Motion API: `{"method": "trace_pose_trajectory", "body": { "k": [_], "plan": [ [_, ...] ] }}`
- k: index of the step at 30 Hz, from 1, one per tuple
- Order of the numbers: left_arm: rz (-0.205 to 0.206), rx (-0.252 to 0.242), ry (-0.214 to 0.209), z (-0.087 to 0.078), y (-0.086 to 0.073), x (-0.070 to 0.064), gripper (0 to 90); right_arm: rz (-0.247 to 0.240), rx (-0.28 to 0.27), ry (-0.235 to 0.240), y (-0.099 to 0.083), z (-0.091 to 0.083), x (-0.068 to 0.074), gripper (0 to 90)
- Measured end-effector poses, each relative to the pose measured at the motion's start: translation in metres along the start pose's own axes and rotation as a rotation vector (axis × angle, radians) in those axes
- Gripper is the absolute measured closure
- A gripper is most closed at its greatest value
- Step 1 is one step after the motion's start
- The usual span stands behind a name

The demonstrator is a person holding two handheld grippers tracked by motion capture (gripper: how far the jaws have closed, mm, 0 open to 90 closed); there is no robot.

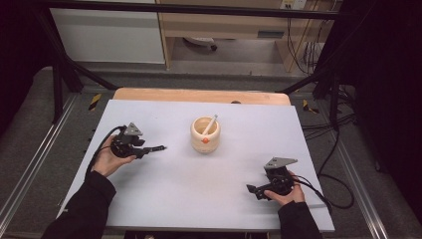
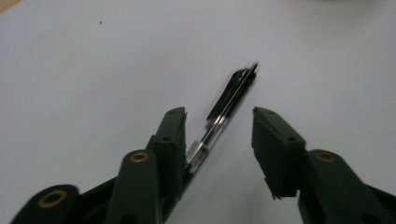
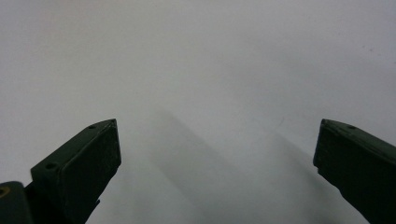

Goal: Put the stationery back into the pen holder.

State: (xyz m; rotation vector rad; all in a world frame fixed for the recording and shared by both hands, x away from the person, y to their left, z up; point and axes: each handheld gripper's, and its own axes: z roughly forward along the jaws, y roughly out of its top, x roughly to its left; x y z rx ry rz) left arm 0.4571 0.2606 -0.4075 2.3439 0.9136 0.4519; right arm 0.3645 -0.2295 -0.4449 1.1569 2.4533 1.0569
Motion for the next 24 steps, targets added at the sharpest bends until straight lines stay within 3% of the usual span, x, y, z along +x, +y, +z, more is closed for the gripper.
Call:
{"method": "trace_pose_trajectory", "body": {
  "k": [7, 14, 24],
  "plan": [
    [0.018, 0.075, -0.018, 0.004, -0.011, 0.015, 49.3, -0.001, 0.003, -0.001, 0.000, 0.000, 0.000, 1.7],
    [0.063, 0.103, -0.041, 0.013, -0.016, 0.023, 52.8, -0.001, 0.004, 0.001, 0.000, 0.000, 0.000, 1.7],
    [0.061, 0.125, -0.082, 0.015, -0.018, 0.029, 71.1, -0.005, 0.006, 0.001, 0.000, 0.001, 0.000, 1.7]
  ]
}}
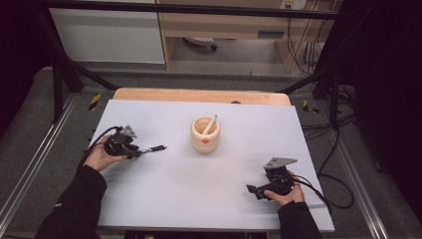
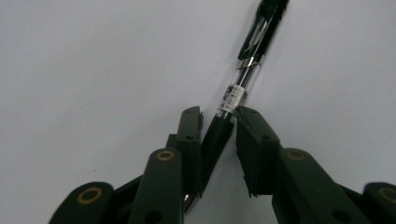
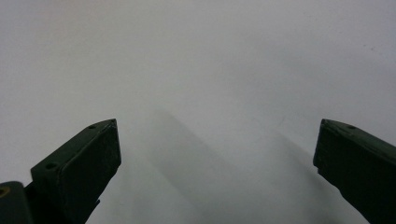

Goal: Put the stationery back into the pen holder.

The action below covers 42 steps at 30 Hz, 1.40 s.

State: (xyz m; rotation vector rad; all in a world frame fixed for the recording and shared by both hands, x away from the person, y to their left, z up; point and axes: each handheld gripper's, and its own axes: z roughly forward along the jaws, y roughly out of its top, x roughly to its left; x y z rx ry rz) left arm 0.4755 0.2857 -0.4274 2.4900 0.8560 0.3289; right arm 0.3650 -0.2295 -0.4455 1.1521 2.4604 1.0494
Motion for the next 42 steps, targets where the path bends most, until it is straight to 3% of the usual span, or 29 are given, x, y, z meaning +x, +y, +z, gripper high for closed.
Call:
{"method": "trace_pose_trajectory", "body": {
  "k": [10, 25, 30, 35, 42],
  "plan": [
    [0.029, 0.043, 0.001, -0.001, 0.004, -0.003, 76.7, 0.001, 0.004, 0.002, 0.000, 0.000, 0.000, 1.8],
    [0.004, 0.053, -0.004, -0.003, 0.004, 0.000, 79.5, 0.000, -0.002, 0.003, 0.000, -0.001, 0.000, 1.8],
    [-0.017, 0.030, -0.023, -0.012, 0.003, -0.001, 79.6, 0.002, -0.002, 0.003, 0.000, -0.001, 0.000, 1.8],
    [-0.018, -0.002, -0.057, -0.022, 0.002, -0.011, 79.5, -0.004, -0.008, 0.005, 0.001, -0.002, 0.001, 1.7],
    [0.008, -0.042, -0.111, -0.028, 0.002, -0.035, 79.5, -0.029, -0.015, 0.009, 0.002, -0.004, 0.002, 0.9]
  ]
}}
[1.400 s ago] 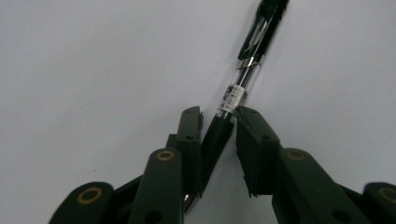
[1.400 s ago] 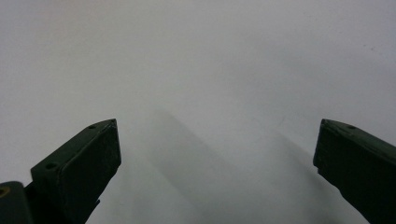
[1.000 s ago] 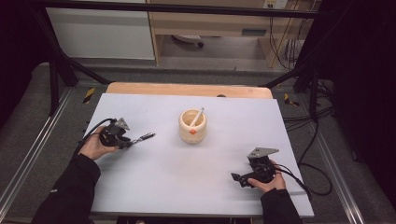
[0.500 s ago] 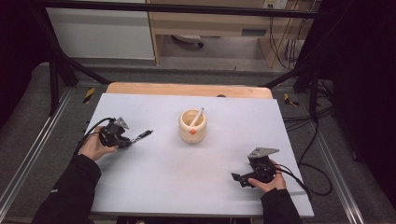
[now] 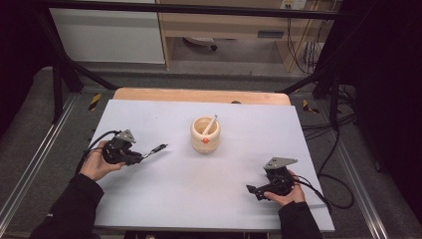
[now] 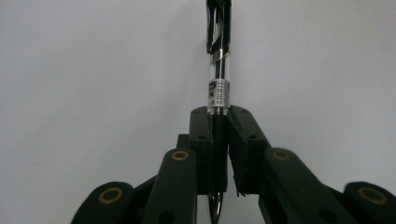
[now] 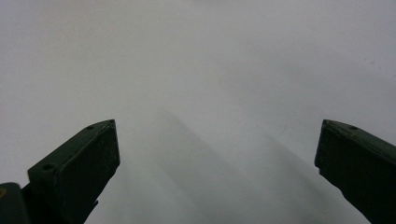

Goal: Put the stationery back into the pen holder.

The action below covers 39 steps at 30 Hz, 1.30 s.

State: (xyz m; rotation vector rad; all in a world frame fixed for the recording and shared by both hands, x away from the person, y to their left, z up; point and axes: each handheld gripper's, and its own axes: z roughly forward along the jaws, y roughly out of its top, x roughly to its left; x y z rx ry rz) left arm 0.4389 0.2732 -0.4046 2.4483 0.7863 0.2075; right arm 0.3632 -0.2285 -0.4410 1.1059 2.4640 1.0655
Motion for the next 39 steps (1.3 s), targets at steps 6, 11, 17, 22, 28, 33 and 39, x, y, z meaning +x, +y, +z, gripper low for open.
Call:
{"method": "trace_pose_trajectory", "body": {
  "k": [6, 11, 17, 22, 28, 33, 39],
  "plan": [
    [0.028, -0.007, -0.034, 0.005, 0.006, -0.023, 79.5, -0.059, 0.003, 0.004, 0.008, 0.001, 0.009, 0.9],
    [0.051, -0.014, -0.063, 0.010, 0.015, -0.042, 79.5, -0.122, 0.014, -0.004, 0.016, 0.004, 0.019, 1.0],
    [0.065, -0.014, -0.086, 0.015, 0.028, -0.059, 79.5, -0.218, 0.030, -0.015, 0.029, 0.009, 0.033, 1.3],
    [0.077, -0.003, -0.100, 0.018, 0.039, -0.070, 79.5, -0.314, 0.047, -0.034, 0.040, 0.013, 0.047, 1.7],
    [0.106, 0.006, -0.123, 0.023, 0.053, -0.084, 79.5, -0.424, 0.059, -0.034, 0.053, 0.019, 0.064, 1.8],
    [0.113, 0.019, -0.137, 0.028, 0.065, -0.093, 79.5, -0.515, 0.081, -0.051, 0.061, 0.025, 0.077, 2.9],
    [0.131, 0.032, -0.154, 0.032, 0.078, -0.105, 79.5, -0.616, 0.096, -0.069, 0.070, 0.032, 0.088, 6.1]
  ]
}}
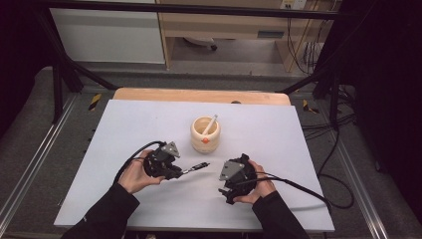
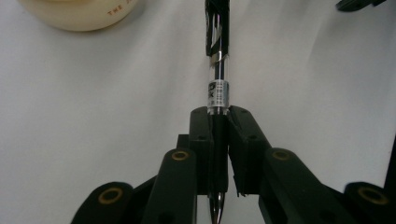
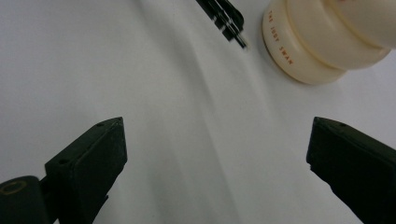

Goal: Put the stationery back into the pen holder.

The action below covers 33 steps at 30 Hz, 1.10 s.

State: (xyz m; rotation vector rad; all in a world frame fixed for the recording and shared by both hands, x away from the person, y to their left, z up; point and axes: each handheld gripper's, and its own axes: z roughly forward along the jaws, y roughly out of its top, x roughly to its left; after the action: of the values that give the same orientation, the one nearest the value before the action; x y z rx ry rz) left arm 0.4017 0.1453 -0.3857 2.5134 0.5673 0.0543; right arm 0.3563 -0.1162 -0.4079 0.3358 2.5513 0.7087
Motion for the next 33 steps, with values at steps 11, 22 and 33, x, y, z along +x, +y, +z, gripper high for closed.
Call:
{"method": "trace_pose_trajectory", "body": {
  "k": [11, 22, 33],
  "plan": [
    [0.023, 0.015, -0.003, 0.006, 0.024, -0.015, 79.5, -0.161, -0.015, -0.025, 0.018, 0.006, 0.007, 14.7],
    [0.033, 0.039, -0.007, 0.012, 0.040, -0.024, 79.5, -0.325, -0.069, -0.040, 0.025, 0.013, 0.012, 33.0],
    [0.038, 0.059, -0.017, 0.019, 0.051, -0.031, 79.5, -0.481, -0.105, -0.078, 0.022, 0.016, 0.014, 54.2]
  ]
}}
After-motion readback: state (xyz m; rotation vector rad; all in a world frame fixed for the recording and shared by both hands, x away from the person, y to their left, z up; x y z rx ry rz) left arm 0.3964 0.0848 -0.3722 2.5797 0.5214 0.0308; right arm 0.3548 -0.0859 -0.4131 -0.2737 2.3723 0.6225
